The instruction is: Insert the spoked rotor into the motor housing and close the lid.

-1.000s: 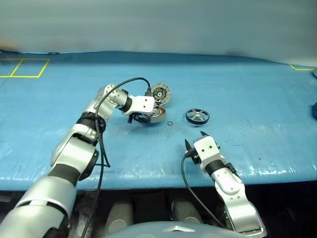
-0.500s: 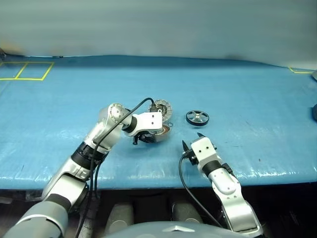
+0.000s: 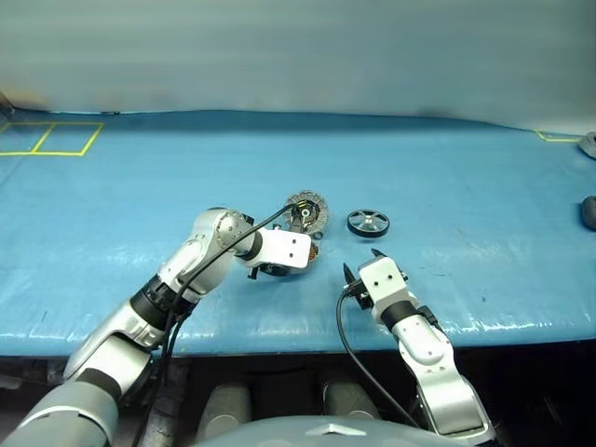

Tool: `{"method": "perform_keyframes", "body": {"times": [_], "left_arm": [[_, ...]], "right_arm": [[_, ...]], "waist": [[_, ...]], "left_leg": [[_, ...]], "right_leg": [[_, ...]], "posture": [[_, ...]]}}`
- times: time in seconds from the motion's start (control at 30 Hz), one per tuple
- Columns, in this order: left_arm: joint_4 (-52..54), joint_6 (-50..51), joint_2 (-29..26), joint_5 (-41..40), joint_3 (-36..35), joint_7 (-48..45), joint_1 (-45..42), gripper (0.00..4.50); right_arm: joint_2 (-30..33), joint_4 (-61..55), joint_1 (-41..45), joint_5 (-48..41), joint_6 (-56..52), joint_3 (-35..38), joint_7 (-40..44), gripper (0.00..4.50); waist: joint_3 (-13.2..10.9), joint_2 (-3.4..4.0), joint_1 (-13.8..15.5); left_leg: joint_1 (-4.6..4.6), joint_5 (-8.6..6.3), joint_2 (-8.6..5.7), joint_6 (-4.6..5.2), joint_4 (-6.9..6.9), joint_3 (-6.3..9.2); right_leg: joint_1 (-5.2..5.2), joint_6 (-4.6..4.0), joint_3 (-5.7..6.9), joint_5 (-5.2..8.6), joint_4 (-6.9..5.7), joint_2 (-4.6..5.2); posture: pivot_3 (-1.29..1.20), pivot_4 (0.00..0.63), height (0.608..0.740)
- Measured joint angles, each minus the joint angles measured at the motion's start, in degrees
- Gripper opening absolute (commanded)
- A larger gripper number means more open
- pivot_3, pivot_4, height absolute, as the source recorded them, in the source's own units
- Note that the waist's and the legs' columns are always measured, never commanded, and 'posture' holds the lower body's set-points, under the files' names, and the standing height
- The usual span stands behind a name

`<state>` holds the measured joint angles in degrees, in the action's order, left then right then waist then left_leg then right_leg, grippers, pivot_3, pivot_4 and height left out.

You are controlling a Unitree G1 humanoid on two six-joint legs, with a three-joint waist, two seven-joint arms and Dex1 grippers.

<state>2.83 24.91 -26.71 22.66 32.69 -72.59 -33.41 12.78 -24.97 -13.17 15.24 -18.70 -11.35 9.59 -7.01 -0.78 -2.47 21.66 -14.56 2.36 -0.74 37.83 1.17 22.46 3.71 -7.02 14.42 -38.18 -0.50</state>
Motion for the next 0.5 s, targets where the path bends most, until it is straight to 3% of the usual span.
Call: {"method": "perform_keyframes", "body": {"times": [0.07,0.3,0.5], "left_arm": [[0.6,1.83,0.94,-0.91,0.07,-0.14,0.3,3.49],[4.89,17.82,0.73,-9.6,-3.14,-4.91,0.21,3.49],[8.8,17.53,-6.72,-23.23,-5.43,-13.28,1.62,3.49]], "right_arm": [[0.28,0.32,0.07,0.1,0.0,-0.05,0.03,3.22],[0.25,0.98,0.3,0.13,0.23,-0.52,0.01,3.22],[-0.07,1.8,0.43,0.0,1.24,-0.55,-0.02,3.22]], "waist": [[-0.02,-0.09,0.28],[-0.1,-0.13,-0.51],[-0.39,-0.14,-1.06]], "left_leg": [[0.03,0.0,0.01,0.0,0.0,0.05],[0.18,0.0,0.02,0.0,-0.18,0.02],[0.88,0.0,0.09,0.0,-0.4,0.1]], "right_leg": [[0.0,0.0,0.04,0.0,0.01,-0.01],[0.25,-0.07,0.02,0.04,0.02,-0.03],[1.07,-0.1,0.07,0.1,-0.02,-0.12]], "posture": [[0.0,0.15,0.74],[0.0,0.15,0.74],[0.0,0.15,0.74]]}}
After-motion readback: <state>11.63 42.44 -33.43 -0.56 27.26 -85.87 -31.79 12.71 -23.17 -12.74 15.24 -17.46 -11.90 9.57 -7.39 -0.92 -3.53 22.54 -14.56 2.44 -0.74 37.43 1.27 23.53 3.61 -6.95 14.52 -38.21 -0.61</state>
